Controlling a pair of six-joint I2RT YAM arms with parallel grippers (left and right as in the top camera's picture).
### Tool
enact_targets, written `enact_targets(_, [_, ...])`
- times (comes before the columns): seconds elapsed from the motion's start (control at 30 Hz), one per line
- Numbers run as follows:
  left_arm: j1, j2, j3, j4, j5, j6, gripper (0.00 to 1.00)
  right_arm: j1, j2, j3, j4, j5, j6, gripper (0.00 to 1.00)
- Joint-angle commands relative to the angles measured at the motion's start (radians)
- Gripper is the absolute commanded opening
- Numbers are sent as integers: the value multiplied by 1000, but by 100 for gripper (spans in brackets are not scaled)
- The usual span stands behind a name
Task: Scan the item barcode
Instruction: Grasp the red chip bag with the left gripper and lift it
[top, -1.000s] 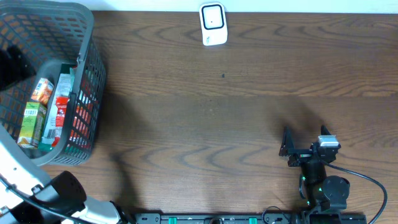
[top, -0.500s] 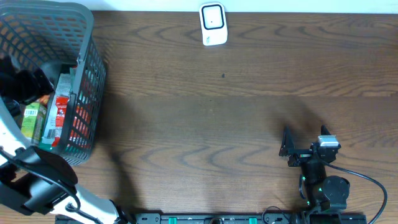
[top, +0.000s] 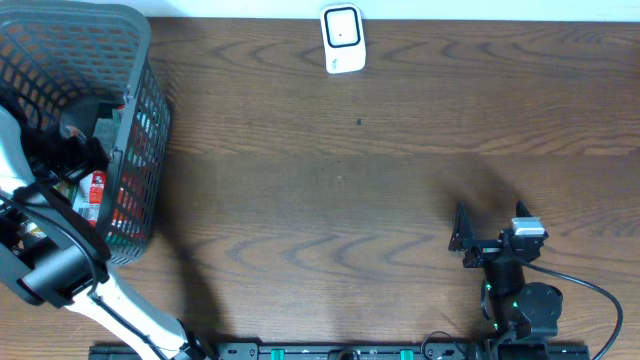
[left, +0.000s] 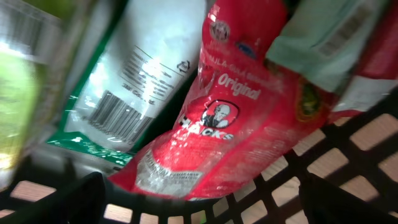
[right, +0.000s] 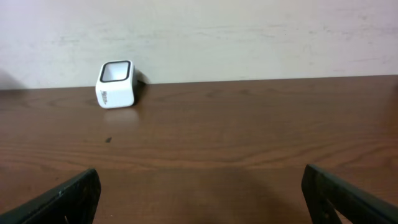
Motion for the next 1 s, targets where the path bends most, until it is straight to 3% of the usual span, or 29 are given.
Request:
enact_targets(0.0, [0,18,-34,19,2,-35,100,10,-5,-1,-4,2,-2,99])
enact_targets(0.13, [-10,18,-78,55,2,-36,99,10,-5,-1,-4,2,-2,99])
enact_targets(0.33, [-24,18,-83,61,43,-38,89,10,-5,-1,-4,2,-2,99])
enact_targets(0.8, [-34,18,-180,189,48,-39,88,10,-5,-1,-4,2,-2,99])
enact_targets(0.83, [-34,18,-180,189,55,-39,86,10,-5,-1,-4,2,-2,99])
enact_targets(0.97, [-35,18,-180,188,91,-39,63,10,-5,-1,-4,2,-2,99])
